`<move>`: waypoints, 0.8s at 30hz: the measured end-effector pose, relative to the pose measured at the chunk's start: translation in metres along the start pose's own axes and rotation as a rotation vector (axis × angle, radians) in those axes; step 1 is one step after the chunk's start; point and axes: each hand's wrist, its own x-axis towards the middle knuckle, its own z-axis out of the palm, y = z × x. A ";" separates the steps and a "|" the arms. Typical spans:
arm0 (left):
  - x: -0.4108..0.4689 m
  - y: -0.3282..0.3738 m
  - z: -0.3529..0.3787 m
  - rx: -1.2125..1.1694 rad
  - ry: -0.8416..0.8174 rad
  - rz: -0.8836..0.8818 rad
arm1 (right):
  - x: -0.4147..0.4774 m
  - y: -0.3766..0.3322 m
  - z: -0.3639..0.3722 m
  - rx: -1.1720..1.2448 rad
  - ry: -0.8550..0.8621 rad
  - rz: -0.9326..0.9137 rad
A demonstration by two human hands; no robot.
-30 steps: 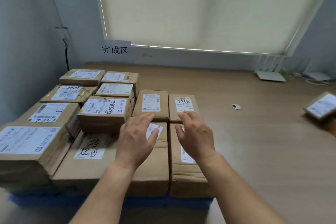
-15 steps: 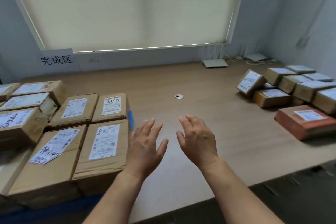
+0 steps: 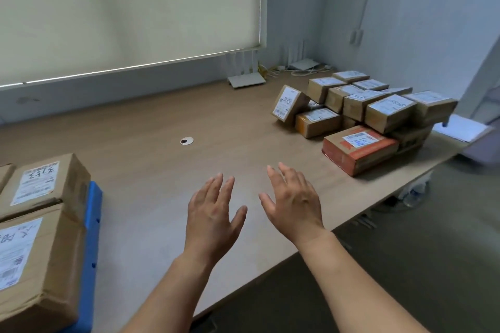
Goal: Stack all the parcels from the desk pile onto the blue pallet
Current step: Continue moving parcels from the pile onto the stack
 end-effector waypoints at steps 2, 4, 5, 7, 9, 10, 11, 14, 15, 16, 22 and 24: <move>0.013 0.012 0.010 -0.012 -0.008 0.016 | 0.003 0.018 0.004 -0.014 -0.007 0.022; 0.027 0.023 0.022 -0.018 -0.019 0.031 | 0.006 0.037 0.011 -0.046 -0.017 0.036; 0.035 0.029 0.028 -0.021 -0.024 0.038 | 0.009 0.047 0.015 -0.061 -0.023 0.043; 0.054 0.038 0.042 -0.021 -0.034 0.045 | 0.019 0.066 0.022 -0.083 -0.041 0.058; 0.076 0.045 0.057 -0.024 -0.045 0.044 | 0.031 0.086 0.029 -0.110 -0.060 0.067; 0.087 0.049 0.065 -0.030 -0.053 0.039 | 0.038 0.096 0.033 -0.122 -0.069 0.068; 0.098 0.054 0.073 -0.037 -0.063 0.032 | 0.045 0.107 0.038 -0.133 -0.080 0.067; 0.133 0.065 0.094 -0.061 -0.089 0.001 | 0.070 0.138 0.054 -0.161 -0.124 0.058; 0.145 0.067 0.100 -0.067 -0.096 -0.011 | 0.080 0.148 0.061 -0.169 -0.141 0.054; 0.158 0.068 0.106 -0.072 -0.102 -0.022 | 0.092 0.157 0.068 -0.173 -0.155 0.050; 0.231 0.072 0.129 -0.136 -0.166 -0.093 | 0.156 0.197 0.103 -0.121 -0.214 0.022; 0.253 0.073 0.134 -0.149 -0.190 -0.121 | 0.175 0.209 0.113 -0.086 -0.206 0.012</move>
